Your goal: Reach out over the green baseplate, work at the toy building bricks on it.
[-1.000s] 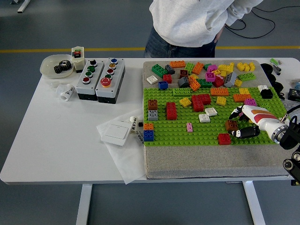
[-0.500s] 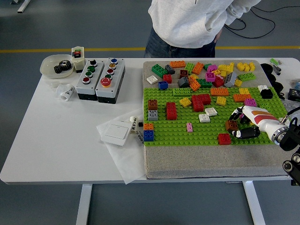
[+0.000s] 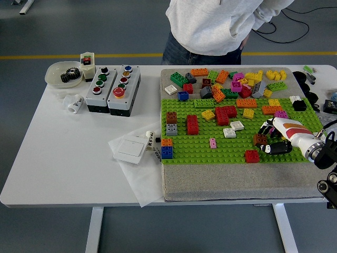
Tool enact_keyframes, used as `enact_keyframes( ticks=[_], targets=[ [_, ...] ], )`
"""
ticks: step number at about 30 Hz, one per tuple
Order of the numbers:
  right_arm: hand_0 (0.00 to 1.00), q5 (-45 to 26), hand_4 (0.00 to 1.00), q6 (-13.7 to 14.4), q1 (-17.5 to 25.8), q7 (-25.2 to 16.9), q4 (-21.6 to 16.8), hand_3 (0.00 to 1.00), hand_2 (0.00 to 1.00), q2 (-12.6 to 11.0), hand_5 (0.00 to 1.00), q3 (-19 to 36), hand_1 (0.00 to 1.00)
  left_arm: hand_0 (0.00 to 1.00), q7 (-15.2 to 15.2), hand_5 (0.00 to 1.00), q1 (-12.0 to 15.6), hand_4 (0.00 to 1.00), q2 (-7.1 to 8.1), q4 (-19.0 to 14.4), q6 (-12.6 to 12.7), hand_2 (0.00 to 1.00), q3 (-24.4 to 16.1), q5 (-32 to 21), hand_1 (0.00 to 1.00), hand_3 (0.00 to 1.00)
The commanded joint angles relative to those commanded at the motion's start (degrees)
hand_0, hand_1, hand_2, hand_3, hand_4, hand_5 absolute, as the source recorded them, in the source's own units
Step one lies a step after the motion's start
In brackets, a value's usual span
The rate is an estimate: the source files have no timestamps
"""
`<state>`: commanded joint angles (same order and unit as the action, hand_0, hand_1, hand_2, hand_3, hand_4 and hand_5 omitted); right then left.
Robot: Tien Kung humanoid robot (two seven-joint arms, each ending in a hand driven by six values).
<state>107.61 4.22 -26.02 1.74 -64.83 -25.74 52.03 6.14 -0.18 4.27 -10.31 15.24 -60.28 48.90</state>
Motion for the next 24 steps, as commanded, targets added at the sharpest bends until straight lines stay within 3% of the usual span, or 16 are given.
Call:
enact_keyframes(
  ticks=[14,19,24],
  targets=[
    [0.465,0.57,0.733,-0.57,0.08,0.04,-4.47,0.498,0.538,-1.94,0.261,-0.47,0.456,0.780,-0.09,0.698,0.21,0.791,0.11,0.00,0.02,0.854,0.06,-0.25,0.805,0.766],
    [0.465,-0.08,0.728,-1.82,-0.89,-0.40,-8.96,0.499,0.539,-5.49,0.275,-3.23,0.457,0.778,-0.31,0.697,-0.06,0.791,0.12,0.00,0.13,0.854,0.55,-1.16,0.805,0.766],
    [0.464,-0.70,0.728,-2.45,-1.66,-1.17,-10.94,0.499,0.542,-7.67,0.283,-5.04,0.461,0.779,-0.36,0.698,-0.14,0.792,0.13,0.00,0.17,0.853,0.96,-1.67,0.805,0.766]
  ],
)
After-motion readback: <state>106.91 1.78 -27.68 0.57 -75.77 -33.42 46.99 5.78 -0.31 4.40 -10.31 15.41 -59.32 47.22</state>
